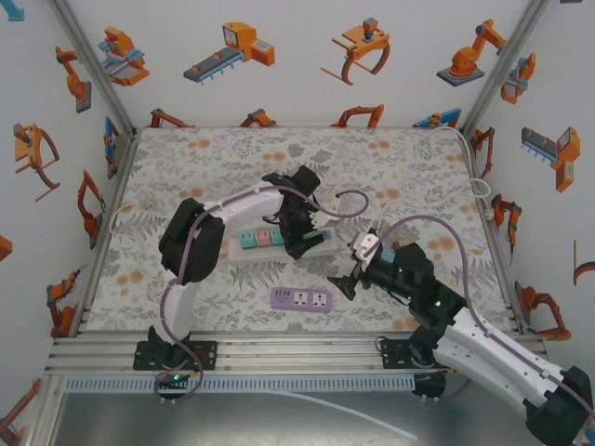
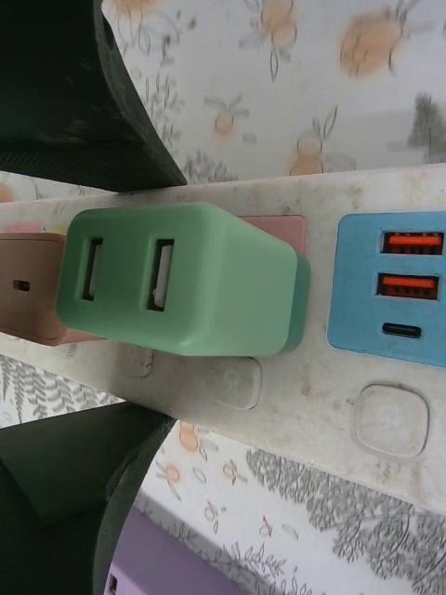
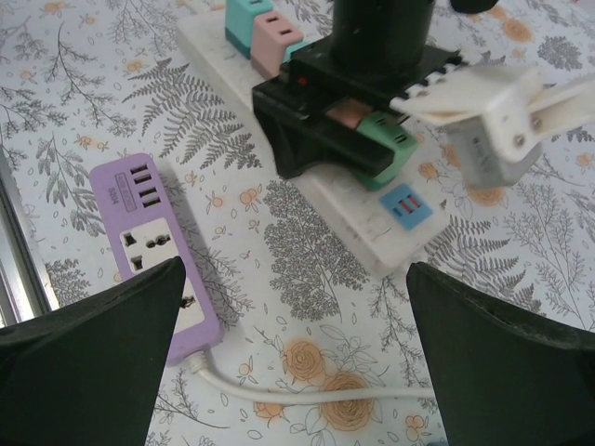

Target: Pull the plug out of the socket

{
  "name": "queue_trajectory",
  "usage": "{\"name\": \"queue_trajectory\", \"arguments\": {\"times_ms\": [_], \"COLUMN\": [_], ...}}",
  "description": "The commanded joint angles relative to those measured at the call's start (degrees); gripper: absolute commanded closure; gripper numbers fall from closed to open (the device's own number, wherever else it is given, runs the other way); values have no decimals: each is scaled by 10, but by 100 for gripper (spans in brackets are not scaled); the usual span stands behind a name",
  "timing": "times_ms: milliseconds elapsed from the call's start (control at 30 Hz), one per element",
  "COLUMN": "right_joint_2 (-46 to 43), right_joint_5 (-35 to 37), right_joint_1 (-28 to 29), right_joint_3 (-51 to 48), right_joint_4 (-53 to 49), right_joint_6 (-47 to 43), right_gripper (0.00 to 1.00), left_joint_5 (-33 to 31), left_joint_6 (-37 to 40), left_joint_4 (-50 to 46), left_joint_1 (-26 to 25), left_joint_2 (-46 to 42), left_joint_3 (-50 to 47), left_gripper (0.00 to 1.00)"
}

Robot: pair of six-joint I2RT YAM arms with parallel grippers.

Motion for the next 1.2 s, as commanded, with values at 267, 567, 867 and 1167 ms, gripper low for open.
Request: {"name": "queue_trajectory", "arguments": {"times_ms": [267, 567, 867, 1167], "right_joint_2": [-45, -42, -14, 131], "right_joint_5": [-12, -10, -1, 0], "right_joint_1": [4, 4, 4, 3], "right_joint_3": [-2, 9, 43, 123], "right_joint_4": [4, -2, -5, -3], "right_joint_6": [5, 1, -41, -152], "right_gripper": [9, 9, 9, 10], "left_joint_5": [-51, -56, -73, -129], "left_joint_6": [-42, -40, -93, -291], "left_joint_4": [102, 112, 186, 310], "left_joint_1": [-36, -37, -38, 47], "left_joint_2": [-61, -86, -234, -461], "left_joint_3": [-95, -101, -168, -324], "left_gripper": [31, 4, 3, 1]}}
